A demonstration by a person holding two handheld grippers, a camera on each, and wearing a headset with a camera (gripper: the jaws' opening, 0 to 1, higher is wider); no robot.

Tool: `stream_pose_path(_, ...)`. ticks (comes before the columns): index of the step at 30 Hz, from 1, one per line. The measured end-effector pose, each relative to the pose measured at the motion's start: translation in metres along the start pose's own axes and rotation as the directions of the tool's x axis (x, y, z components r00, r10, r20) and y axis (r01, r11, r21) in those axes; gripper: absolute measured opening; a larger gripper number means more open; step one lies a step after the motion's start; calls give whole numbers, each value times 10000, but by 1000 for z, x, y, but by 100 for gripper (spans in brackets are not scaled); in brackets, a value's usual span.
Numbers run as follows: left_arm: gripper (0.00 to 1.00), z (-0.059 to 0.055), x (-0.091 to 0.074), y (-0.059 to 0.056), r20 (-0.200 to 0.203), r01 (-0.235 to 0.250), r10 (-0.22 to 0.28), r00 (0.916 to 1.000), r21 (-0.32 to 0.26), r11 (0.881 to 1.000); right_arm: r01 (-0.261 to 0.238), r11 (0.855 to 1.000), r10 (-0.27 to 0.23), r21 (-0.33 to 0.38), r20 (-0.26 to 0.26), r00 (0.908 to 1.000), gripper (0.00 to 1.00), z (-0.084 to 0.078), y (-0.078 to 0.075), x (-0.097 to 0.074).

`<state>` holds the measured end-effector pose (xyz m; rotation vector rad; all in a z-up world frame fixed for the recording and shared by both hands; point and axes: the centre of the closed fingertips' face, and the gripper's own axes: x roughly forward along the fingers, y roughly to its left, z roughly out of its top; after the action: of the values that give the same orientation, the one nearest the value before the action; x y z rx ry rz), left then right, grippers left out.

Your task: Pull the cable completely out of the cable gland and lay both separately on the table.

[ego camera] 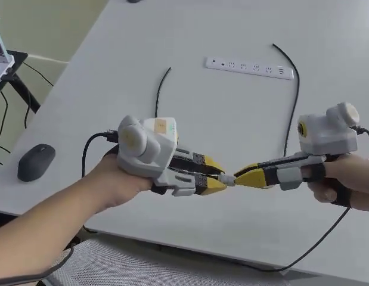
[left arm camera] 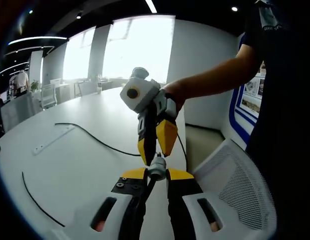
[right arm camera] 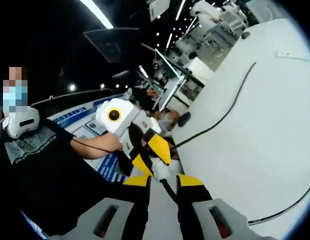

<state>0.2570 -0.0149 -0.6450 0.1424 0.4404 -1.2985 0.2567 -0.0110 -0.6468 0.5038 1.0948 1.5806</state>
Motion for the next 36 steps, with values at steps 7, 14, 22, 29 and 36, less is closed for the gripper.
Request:
stream_pose_path(7,15,3,-1,2,52,-35,34,10000,218,9998,-415,9976,426,561,-183,9989,12,2,3,0)
stream_pose_path(14,15,4,2,-3,0,63,-64,10000,599,9982,-803,9908,868,1088,-571,9946,11,-5,8,4)
stream_pose_path(22,15,2,5,-4,-169,68,-56,9998,700,9975,-597,9981,608,152,-867,9944,8,-8,9,5)
stream_pose_path(29,15,-3,6,-4,-276,63,-53,9996,341,9994,42,9937,-170,-1121,-1141,9933,8,-12,7,6)
stream_pose_path(36,15,-3,4,-8,-275,106,-111,9996,-202,9997,1014,9280,-1526,-3585,-1174,9813,8,-14,11,7)
